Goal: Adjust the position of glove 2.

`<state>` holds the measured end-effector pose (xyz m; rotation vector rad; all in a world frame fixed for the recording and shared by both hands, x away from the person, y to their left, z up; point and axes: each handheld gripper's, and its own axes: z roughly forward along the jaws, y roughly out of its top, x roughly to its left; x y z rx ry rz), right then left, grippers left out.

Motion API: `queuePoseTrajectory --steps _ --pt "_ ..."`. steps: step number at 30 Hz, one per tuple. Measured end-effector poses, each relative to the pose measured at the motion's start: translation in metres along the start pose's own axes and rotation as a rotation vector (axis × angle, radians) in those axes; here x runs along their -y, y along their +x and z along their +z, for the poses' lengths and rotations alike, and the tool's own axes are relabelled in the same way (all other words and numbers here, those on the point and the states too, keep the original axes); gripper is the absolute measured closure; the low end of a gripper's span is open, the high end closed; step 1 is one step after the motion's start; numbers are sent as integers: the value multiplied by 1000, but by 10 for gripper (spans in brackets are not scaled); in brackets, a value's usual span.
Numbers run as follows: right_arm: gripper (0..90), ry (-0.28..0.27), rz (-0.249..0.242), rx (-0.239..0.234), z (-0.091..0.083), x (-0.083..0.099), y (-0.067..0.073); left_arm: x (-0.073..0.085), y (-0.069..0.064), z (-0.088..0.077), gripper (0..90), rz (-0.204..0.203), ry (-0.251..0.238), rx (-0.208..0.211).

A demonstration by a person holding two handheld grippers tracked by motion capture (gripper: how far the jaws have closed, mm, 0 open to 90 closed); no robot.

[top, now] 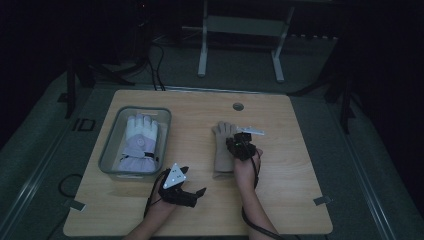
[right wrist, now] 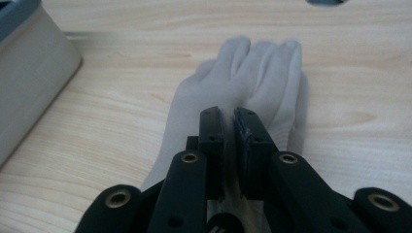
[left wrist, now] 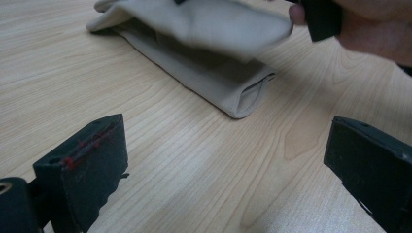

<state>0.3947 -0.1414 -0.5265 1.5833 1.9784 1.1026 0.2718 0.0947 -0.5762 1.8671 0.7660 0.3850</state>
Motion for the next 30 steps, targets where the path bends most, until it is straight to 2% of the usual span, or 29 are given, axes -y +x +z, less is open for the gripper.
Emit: queuePoseTrajectory --steps 2,6,13,17,20,22,24,25,27,28,29,30 --pt "819 9 -2 15 3 4 0 0 0 0 24 1 2 0" --pt "808 34 6 6 9 12 -2 0 0 0 24 3 4 1" --pt "780 46 23 -8 16 21 -5 0 0 0 24 1 9 4" --pt "637 52 12 -45 12 18 -7 0 1 0 24 -5 8 7" --pt "523 29 -38 -58 5 14 -8 0 1 0 24 -9 8 9" --pt "434 8 -94 -38 0 13 -10 0 1 0 24 -10 8 7" --pt "399 8 -99 -42 -1 13 -11 0 1 1 24 -10 9 5" --pt "284 11 -99 -62 -5 11 -16 0 1 1 24 -11 9 5" --pt "159 18 -101 -107 -8 10 -20 -1 2 1 24 -14 6 6" --pt "141 39 -104 -157 -10 9 -23 -1 2 1 24 -16 8 8" --pt "137 42 -114 -178 -12 8 -25 -1 2 1 24 -16 7 9" --pt "140 32 -123 -177 -15 8 -26 -1 2 1 24 -16 5 9"
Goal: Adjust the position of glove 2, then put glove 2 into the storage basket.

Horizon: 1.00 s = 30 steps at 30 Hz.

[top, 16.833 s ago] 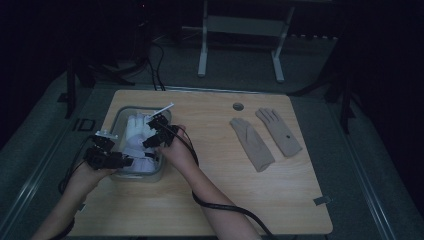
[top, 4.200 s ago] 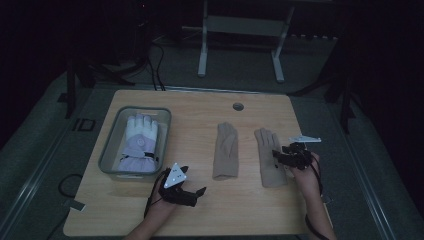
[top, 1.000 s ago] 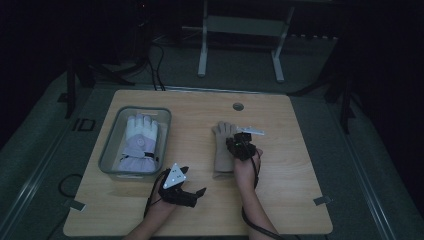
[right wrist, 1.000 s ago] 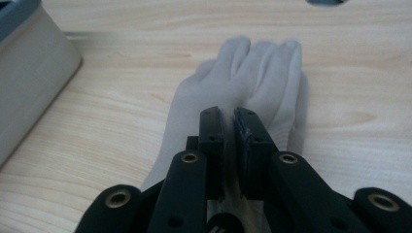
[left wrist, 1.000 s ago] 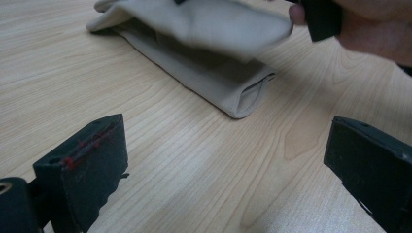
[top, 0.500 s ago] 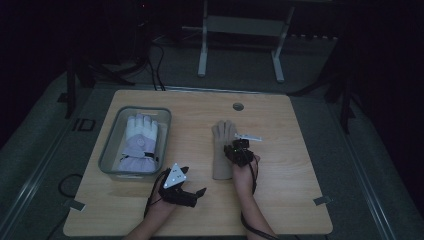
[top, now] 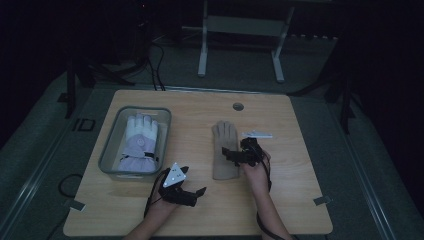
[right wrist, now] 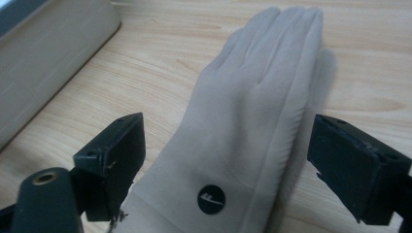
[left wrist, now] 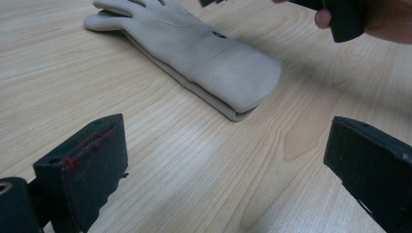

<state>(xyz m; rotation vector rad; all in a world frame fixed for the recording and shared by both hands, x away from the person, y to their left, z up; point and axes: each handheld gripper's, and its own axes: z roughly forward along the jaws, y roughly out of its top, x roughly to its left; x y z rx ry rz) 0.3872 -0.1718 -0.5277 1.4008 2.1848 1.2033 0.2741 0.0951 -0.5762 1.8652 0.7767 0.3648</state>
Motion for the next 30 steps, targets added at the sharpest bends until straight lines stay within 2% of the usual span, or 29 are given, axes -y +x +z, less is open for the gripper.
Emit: queuePoseTrajectory --steps 2,5,9,11,12,15,17,21,22,24,27,28,30 --pt "138 26 -29 -13 -5 -1 -3 0 0 0 24 -3 1 1" --pt "146 15 -55 -52 -14 -2 -10 0 1 0 24 -7 4 2" --pt "164 2 -119 -45 -24 -1 -20 -1 2 1 24 -9 16 8" --pt "164 13 -116 -65 -28 0 -25 -1 2 2 24 -11 24 13" --pt "164 41 -105 -72 -31 0 -28 -2 2 2 24 -8 32 7" --pt "140 46 -71 -110 -37 1 -34 -5 3 3 24 -14 47 12" --pt "136 56 -67 -95 -39 2 -36 -7 4 5 25 -25 61 39" --pt "112 82 -80 -105 -40 1 -38 -11 3 8 24 -6 93 47" --pt "120 87 -84 -100 -40 0 -39 -12 3 10 24 4 108 55" --pt "134 95 -84 -106 -39 -1 -40 -14 2 12 24 13 131 42" --pt "157 88 -108 -96 -37 -8 -41 -16 3 15 26 1 132 54" --pt "193 82 -110 -93 -36 -10 -41 -17 4 17 26 9 137 63" --pt "205 78 -115 -84 -34 -17 -43 -20 3 21 35 30 147 76"
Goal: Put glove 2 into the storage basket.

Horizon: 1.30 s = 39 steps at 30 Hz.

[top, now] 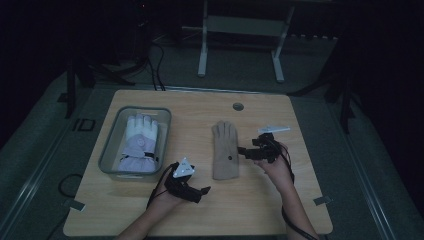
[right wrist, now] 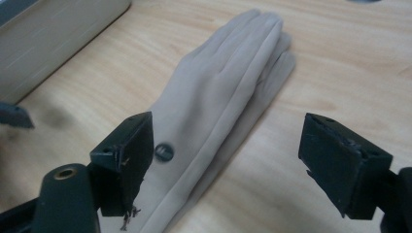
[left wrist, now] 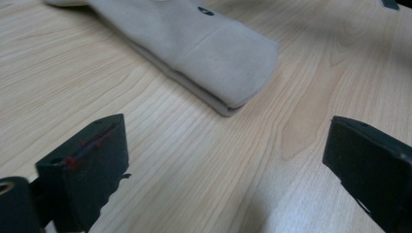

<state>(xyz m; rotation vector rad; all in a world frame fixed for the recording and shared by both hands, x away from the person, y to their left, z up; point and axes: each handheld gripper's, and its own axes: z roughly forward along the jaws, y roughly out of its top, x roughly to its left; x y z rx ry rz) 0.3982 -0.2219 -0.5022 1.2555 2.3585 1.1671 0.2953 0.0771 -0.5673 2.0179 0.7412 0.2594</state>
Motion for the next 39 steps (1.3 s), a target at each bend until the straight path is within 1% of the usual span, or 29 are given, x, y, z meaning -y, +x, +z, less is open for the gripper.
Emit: queuePoseTrajectory --steps 1,3,4,5,7,9,10,11,12,14,16,17,18,19,20,23,25,26,27,29,30,31,32,34,35,36,37,38,39 --pt "220 5 -5 -5 2 -3 0 -2 -1 2 38 17 7 3" --pt "225 7 -12 -3 6 -8 -1 -7 -2 6 38 35 13 18" --pt "234 11 -8 -15 9 -12 -1 -10 -2 7 38 46 19 25" --pt "234 5 -7 -18 12 -15 -1 -13 -3 10 38 56 25 30" --pt "236 2 2 -27 17 -20 -2 -18 -3 13 40 64 33 40" --pt "238 5 11 -20 22 -25 -3 -23 -3 16 64 81 36 46" --pt "237 12 18 -28 25 -27 -3 -25 -2 18 64 84 41 53" --pt "238 16 28 -29 29 -28 -4 -26 -1 20 64 78 43 59" --pt "238 23 36 -27 32 -30 -5 -28 -2 22 64 84 42 62" --pt "237 26 46 -31 38 -32 -6 -32 -3 26 64 110 48 56" --pt "237 32 54 -27 43 -33 -7 -36 -5 30 64 131 56 65" --pt "237 35 61 -28 48 -35 -7 -38 -6 33 65 136 63 75" --pt "237 39 59 -20 51 -36 -7 -39 -7 35 85 137 63 88" --pt "237 48 58 -22 55 -37 -7 -40 -8 38 118 150 72 80" --pt "237 52 62 -24 59 -38 -7 -41 -9 40 129 168 81 70" --pt "236 63 64 -11 68 -39 -7 -44 -9 46 145 182 96 67" --pt "236 73 72 15 75 -38 -8 -47 -9 50 149 204 105 55" --pt "237 79 73 19 78 -37 -9 -48 -8 51 155 219 111 58" --pt "235 88 80 20 81 -35 -11 -49 -8 53 155 217 110 58" --pt "232 111 88 44 85 -33 -13 -51 -7 56 178 236 137 58" --pt "233 119 96 42 88 -32 -15 -51 -6 58 180 242 150 51" --pt "235 129 113 34 90 -31 -16 -51 -5 59 180 246 164 53" --pt "243 138 118 33 92 -30 -17 -51 -5 61 180 241 169 58" --pt "291 148 134 17 94 -28 -18 -51 -6 63 190 246 203 64" --pt "320 149 138 11 95 -27 -18 -51 -8 65 207 252 215 53" --pt "371 150 139 0 95 -26 -19 -50 -9 67 209 259 230 47" --pt "400 152 140 -13 95 -26 -19 -50 -9 68 213 262 235 50" --pt "452 154 142 -17 95 -26 -19 -49 -10 70 215 262 236 41" --pt "512 163 149 -33 95 -26 -18 -50 -9 70 243 266 240 26"
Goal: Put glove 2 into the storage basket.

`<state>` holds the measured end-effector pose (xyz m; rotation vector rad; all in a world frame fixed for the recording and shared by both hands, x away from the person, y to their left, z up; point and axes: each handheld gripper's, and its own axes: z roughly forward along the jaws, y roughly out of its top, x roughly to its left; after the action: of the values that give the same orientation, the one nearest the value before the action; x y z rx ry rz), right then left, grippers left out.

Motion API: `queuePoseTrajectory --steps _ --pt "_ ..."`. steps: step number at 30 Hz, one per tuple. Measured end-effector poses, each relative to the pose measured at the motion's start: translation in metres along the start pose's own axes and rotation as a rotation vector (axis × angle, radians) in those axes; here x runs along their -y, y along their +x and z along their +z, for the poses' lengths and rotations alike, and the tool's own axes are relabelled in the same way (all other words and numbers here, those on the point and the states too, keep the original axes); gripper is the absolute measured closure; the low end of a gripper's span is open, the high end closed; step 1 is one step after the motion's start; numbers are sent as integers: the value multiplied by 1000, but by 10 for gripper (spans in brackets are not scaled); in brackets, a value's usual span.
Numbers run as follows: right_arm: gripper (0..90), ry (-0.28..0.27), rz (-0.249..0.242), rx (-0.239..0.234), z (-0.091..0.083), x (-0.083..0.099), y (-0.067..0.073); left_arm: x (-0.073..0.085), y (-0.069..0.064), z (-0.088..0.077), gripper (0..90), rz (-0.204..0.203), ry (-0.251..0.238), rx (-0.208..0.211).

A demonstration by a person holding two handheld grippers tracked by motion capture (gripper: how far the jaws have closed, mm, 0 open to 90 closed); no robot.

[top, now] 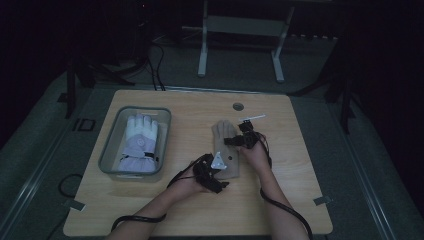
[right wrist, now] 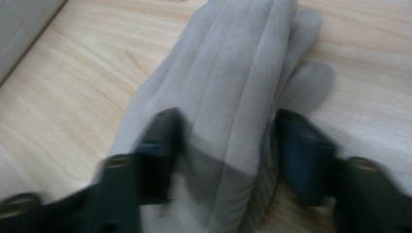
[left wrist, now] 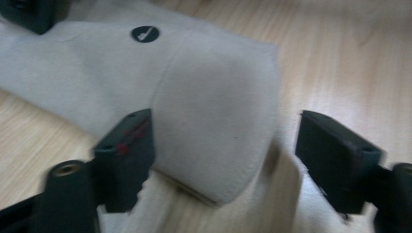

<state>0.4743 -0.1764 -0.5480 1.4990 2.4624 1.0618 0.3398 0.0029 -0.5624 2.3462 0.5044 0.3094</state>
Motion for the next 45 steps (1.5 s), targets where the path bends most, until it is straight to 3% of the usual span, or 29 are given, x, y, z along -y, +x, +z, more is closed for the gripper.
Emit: queuePoseTrajectory --steps 4,9,12,14,18,22,33,45 --pt "593 15 4 -7 -1 -1 3 -2 2 1 421 -4 4 -22" --pt "625 16 5 6 -1 -1 8 -6 0 2 532 31 29 -61" --pt "652 10 1 11 -1 -1 11 -9 -1 3 725 48 43 -111" --pt "666 2 3 12 -1 -1 13 -9 -1 1 776 38 38 -113" --pt "675 -13 1 11 -4 -4 17 -7 0 -7 797 34 38 -121" --pt "675 -29 -4 -23 -9 -10 22 -8 1 -19 799 37 44 -129" --pt "674 -85 -22 -59 -27 -28 43 -15 8 -60 800 38 25 -165" --pt "673 -130 -75 -83 -43 -50 77 -15 13 -98 800 56 23 -193"
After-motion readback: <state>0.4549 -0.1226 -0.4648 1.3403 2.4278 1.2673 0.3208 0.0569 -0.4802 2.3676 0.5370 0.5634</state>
